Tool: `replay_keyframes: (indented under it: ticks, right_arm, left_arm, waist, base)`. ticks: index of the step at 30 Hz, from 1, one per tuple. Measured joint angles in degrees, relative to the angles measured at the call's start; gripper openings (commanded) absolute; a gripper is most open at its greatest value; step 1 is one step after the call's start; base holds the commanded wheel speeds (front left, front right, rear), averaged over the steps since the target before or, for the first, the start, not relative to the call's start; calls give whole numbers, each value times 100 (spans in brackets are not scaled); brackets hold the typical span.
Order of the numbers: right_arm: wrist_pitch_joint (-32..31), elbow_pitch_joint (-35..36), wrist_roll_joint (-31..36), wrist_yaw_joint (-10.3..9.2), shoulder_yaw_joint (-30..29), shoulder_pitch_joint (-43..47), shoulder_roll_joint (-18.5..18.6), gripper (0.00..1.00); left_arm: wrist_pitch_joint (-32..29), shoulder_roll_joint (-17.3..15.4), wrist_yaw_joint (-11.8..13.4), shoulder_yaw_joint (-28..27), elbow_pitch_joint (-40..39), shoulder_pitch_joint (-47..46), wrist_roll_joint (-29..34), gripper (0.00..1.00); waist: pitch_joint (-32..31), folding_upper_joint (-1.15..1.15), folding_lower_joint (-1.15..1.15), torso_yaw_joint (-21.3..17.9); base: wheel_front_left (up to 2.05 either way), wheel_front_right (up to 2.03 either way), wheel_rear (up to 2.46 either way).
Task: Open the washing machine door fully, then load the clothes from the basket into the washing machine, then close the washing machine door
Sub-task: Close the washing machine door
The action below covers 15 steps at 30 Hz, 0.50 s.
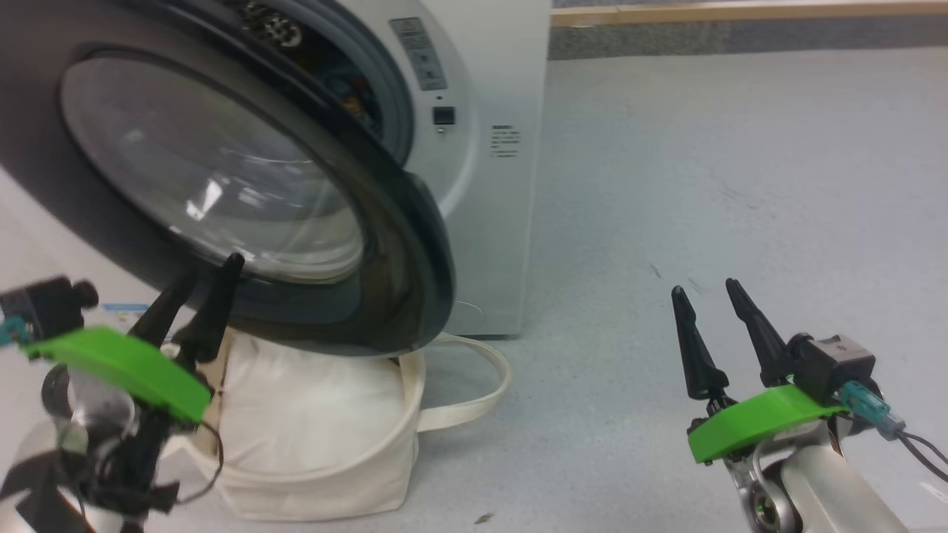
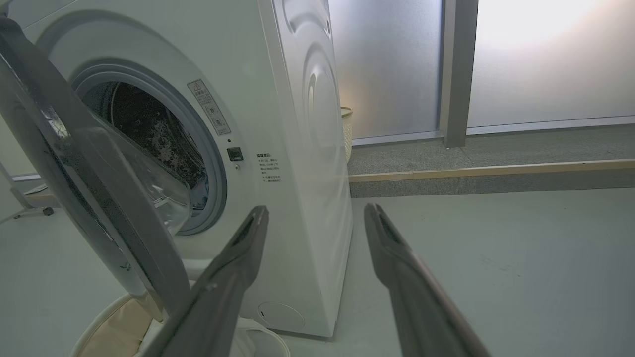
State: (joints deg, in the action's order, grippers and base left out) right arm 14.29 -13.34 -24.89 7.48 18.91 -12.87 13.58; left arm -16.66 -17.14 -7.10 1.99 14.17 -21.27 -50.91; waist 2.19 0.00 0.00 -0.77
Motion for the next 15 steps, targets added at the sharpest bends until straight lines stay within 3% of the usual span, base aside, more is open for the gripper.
replay_keyframes:
  ticks: [5,8,15]
  right_arm:
    - [0,1,0,0,8,1,41,100]
    - [0,2,0,0,-3,2,85,100]
    - [0,4,-51,0,-56,13,90,100]
  left_arm:
    - [1836,-619,-4,794,227,500,980,100]
    - [2693,-736,-4,867,727,621,1251,100]
    - [3083,-737,-5,931,1322,583,1595,100]
  waist:
    - [-87,0,-1,282]
    - [-136,0,-1,385]
    - [-178,0,-1,467]
  base:
    - [0,0,0]
    - [0,0,0]
    - [0,0,0]
